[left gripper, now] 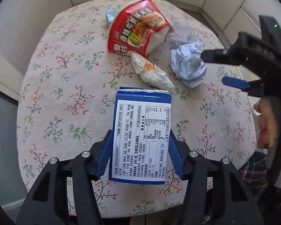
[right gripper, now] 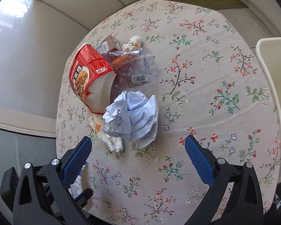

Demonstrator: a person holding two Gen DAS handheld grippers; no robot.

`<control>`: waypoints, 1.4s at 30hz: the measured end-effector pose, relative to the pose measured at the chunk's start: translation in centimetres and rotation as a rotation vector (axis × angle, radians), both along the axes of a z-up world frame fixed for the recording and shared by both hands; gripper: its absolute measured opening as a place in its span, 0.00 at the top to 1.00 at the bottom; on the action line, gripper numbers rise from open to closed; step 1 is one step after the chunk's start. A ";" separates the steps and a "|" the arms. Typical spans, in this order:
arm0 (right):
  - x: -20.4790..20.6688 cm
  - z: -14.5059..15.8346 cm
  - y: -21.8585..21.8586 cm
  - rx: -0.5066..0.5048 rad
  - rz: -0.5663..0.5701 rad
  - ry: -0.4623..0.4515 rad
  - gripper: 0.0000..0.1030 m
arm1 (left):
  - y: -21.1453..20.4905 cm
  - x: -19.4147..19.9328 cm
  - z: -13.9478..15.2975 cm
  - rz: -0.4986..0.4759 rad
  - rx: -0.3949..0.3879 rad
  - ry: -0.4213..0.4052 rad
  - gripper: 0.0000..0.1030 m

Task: Collect trash
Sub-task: 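Grasp the white receipt card with the left gripper, then grasp the crumpled white paper with the right gripper while the left gripper holds the receipt, then carry the crumpled paper with the right gripper and drop it into the bin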

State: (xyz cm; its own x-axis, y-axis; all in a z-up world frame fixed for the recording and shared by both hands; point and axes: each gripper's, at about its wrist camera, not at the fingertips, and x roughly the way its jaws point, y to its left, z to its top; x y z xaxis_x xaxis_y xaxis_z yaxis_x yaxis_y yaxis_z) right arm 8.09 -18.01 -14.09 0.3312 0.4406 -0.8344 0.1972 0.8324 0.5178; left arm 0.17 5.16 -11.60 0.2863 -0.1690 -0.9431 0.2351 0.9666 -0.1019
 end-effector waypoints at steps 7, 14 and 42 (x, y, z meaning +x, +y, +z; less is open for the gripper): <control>1.4 -1.9 1.1 0.036 -0.016 0.003 0.06 | 1.5 1.3 2.7 0.055 -0.058 -0.056 0.48; 2.2 -3.4 1.2 0.100 -0.015 0.029 0.51 | 1.5 1.6 3.2 0.056 -0.070 -0.083 0.48; -2.7 10.6 -2.6 -0.096 -0.051 -0.473 0.61 | -1.2 1.8 8.6 0.083 -0.198 -0.361 0.48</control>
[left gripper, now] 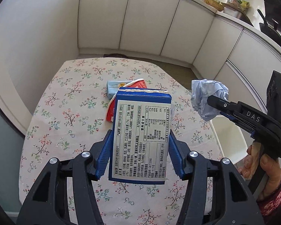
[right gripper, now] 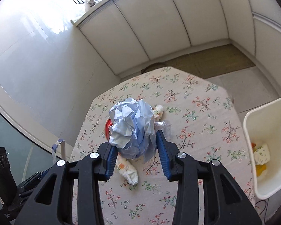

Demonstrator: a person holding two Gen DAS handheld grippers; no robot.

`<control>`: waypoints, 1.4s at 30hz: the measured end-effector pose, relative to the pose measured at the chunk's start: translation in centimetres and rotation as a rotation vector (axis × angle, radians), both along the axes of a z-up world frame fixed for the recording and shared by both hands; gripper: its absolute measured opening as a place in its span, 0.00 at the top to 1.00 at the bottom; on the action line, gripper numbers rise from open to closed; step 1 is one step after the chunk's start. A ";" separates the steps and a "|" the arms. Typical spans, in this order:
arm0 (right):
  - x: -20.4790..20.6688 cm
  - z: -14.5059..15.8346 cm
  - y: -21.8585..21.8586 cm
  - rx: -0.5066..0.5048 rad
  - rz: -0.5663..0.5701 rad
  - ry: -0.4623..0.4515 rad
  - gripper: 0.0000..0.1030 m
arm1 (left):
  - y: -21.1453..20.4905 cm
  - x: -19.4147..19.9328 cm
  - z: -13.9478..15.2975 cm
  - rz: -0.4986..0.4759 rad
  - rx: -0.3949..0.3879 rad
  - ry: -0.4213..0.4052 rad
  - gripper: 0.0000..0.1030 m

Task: Collect trash
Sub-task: 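Carry the crumpled paper with the right gripper and drop it into the bin, then carry the receipt with the left gripper and release it into the bin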

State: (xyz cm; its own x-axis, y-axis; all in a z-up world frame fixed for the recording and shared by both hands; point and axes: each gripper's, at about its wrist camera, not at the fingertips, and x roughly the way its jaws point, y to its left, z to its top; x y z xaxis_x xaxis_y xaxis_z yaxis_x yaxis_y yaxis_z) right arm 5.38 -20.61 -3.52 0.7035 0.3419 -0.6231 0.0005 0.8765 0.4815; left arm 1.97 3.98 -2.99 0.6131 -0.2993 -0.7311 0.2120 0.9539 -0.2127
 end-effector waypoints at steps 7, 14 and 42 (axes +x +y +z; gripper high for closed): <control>-2.1 2.5 -4.5 -0.127 -0.180 -0.103 0.60 | -2.6 0.2 0.5 -0.042 -0.009 -0.039 0.48; -3.5 2.7 -10.1 -0.247 -0.406 -0.096 0.58 | -5.0 0.6 0.4 -0.085 0.021 -0.090 0.48; -12.5 3.7 -24.9 -0.473 -0.813 -0.068 0.09 | -24.6 1.5 -0.8 -0.357 -0.133 -0.086 0.48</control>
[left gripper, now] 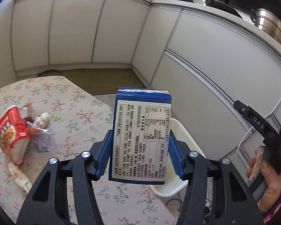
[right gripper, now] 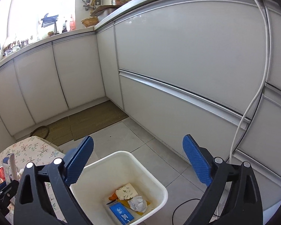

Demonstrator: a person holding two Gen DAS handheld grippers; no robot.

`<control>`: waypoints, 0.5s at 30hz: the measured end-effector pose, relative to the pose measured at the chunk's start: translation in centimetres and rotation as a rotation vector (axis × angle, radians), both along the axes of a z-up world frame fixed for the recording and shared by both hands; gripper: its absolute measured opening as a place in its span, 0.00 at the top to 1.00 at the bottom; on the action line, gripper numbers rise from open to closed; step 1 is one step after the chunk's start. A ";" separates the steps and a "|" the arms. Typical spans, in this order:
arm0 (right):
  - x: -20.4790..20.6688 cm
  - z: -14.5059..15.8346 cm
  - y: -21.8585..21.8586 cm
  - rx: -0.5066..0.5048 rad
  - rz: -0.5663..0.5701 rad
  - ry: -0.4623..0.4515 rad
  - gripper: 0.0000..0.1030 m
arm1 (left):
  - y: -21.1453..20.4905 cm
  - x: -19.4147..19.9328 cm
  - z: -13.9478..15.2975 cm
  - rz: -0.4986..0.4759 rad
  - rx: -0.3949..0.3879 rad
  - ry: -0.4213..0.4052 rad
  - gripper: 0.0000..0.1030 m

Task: Collect trash
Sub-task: 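Carry the receipt with the left gripper and release it into the bin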

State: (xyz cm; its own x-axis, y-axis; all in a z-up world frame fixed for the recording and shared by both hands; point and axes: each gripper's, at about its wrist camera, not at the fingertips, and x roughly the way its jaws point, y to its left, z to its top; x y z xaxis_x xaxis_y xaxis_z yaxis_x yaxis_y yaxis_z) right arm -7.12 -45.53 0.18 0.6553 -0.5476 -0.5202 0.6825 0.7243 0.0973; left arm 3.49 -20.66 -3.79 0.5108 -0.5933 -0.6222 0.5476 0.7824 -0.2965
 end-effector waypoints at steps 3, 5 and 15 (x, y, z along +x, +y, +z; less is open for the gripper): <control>-1.2 -0.1 -2.1 0.031 -0.047 -0.015 0.09 | -3.1 -0.3 0.4 -0.035 -0.013 -0.006 0.48; -1.7 -0.3 -2.9 0.037 -0.071 -0.014 0.09 | -4.8 -0.6 0.8 -0.056 -0.023 -0.011 0.48; -3.8 -0.9 -5.8 0.088 -0.134 -0.029 0.08 | -9.9 -0.9 1.6 -0.114 -0.047 0.005 0.32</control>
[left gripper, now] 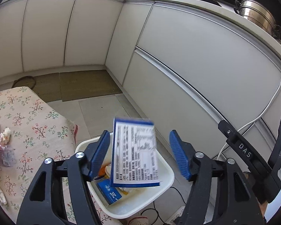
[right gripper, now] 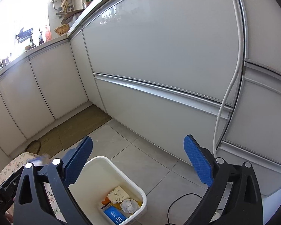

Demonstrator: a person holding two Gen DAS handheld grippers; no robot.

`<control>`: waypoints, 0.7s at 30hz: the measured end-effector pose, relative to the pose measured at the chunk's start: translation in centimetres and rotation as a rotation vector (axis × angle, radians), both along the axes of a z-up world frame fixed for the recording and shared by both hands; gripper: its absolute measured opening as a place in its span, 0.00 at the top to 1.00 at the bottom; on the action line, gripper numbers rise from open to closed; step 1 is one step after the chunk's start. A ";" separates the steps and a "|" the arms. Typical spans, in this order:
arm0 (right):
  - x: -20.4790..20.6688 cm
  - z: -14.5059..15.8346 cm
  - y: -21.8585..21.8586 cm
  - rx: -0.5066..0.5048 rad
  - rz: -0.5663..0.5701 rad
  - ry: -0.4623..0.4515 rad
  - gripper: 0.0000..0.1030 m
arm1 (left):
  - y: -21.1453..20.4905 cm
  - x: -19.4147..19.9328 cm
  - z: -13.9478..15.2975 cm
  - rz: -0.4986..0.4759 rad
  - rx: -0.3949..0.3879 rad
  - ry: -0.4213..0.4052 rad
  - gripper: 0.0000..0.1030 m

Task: Collect trash
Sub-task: 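Carry the receipt with the left gripper and release it into the bin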

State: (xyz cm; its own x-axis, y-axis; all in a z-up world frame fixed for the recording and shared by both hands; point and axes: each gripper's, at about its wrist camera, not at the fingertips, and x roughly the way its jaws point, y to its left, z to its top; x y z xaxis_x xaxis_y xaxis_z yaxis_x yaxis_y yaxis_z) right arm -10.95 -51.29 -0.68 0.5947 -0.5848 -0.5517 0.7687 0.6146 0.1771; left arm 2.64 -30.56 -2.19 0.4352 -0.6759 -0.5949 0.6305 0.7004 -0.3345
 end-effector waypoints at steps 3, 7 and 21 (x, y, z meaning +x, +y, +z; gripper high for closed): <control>-0.1 0.0 -0.1 0.004 0.003 -0.005 0.07 | -0.1 0.1 -0.2 0.016 -0.001 0.014 0.22; 0.0 0.0 0.1 0.008 0.013 -0.005 0.06 | 0.2 0.3 -0.5 0.039 0.021 0.031 0.15; 4.4 -0.6 5.7 0.021 0.237 0.074 0.06 | 11.7 3.3 -4.9 0.393 0.192 0.140 0.07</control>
State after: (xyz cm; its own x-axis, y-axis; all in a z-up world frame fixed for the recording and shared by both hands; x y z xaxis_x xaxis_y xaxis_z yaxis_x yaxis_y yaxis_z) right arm -6.54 -45.54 -1.30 0.6716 -0.4214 -0.6094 0.6147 0.7761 0.1408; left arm 5.94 -18.87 -7.07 0.5428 -0.3474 -0.7646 0.2626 0.9350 -0.2384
